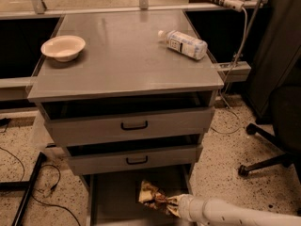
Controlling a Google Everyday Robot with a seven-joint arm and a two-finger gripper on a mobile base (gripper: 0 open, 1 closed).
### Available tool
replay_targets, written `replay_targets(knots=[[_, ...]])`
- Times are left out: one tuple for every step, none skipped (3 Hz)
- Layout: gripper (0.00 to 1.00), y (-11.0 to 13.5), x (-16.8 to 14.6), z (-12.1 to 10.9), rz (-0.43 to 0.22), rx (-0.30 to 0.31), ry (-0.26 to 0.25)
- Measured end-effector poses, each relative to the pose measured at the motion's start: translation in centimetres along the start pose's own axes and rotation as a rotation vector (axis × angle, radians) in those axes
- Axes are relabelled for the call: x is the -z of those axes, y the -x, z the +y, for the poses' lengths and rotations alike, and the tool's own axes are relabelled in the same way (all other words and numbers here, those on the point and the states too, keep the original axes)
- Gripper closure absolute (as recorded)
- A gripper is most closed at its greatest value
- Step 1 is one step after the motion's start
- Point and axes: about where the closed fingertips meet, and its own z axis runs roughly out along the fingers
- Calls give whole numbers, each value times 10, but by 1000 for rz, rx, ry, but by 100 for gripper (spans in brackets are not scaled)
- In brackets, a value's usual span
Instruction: Place brown chip bag into bottom drawer
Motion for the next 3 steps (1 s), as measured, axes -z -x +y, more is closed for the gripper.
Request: replay_targets(knots=[[100, -10, -24, 16, 25, -19, -42], [100, -14, -50, 31, 27, -57, -64], [100, -9, -70, 46, 6, -92, -66]])
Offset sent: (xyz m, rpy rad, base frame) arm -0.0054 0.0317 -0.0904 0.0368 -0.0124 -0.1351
